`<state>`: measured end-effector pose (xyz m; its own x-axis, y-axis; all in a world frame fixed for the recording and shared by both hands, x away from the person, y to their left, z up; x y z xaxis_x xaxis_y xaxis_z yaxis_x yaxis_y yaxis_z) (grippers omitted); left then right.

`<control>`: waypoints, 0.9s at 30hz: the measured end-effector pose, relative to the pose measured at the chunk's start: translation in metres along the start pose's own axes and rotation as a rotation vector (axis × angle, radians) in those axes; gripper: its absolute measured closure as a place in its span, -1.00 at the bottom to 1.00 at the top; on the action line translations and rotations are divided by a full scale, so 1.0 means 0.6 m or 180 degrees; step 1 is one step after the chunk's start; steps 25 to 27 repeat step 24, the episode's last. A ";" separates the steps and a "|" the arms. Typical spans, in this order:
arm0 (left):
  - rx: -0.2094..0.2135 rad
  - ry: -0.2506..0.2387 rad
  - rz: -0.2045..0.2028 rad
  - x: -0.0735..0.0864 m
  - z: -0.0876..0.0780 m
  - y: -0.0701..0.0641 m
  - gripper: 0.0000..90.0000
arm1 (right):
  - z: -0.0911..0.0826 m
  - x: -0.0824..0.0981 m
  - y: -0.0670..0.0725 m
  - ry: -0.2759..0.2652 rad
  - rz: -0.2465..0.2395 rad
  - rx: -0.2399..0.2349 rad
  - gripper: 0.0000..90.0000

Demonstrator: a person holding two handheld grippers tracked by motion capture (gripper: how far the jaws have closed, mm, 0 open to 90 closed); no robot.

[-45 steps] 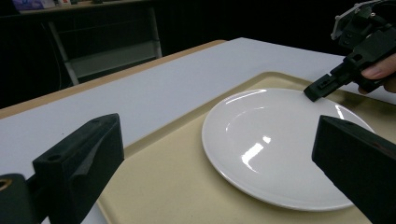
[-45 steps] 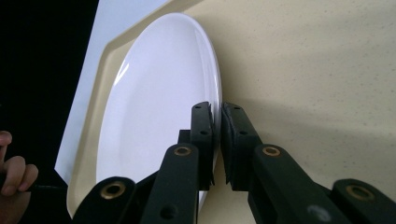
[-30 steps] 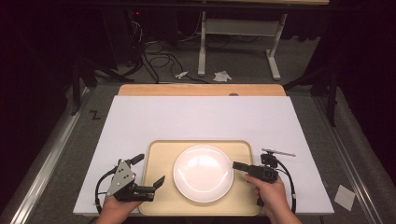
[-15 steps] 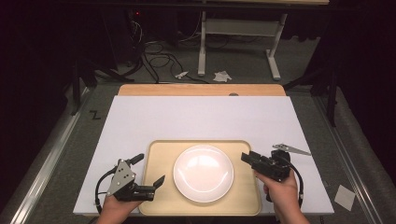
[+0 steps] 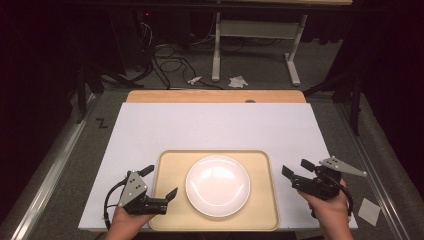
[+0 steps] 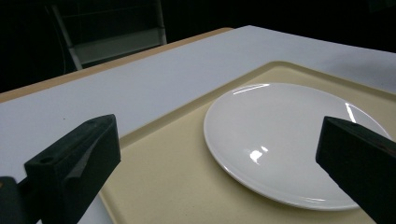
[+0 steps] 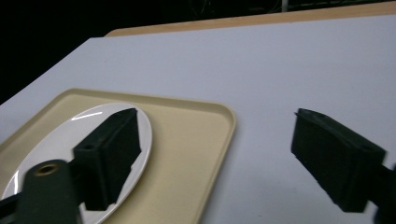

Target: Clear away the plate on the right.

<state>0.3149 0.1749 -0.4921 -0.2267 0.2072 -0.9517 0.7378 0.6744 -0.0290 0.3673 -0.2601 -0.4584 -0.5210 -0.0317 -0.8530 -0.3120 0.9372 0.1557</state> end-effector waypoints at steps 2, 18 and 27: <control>-0.0009 0.0021 -0.0006 0.001 0.002 -0.001 -0.99 | -0.011 0.000 -0.013 -0.0103 -0.0037 0.0057 -0.82; 0.0073 0.0054 -0.0170 0.001 0.007 -0.002 -0.99 | -0.032 0.011 -0.016 -0.0370 -0.0260 0.0030 -1.00; 0.0077 0.0027 -0.0195 -0.002 0.003 0.000 -0.99 | -0.031 0.012 -0.019 -0.0368 -0.0221 0.0048 -1.00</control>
Point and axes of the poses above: each handheld gripper's, and its own axes: z roughly forward along the jaws, x roughly out of its underside, y roughly to its left, the point moved 5 cm from there along z, roughly forward along the jaws, and after that the axes turned 9 degrees about x, right-handed, at the moved point
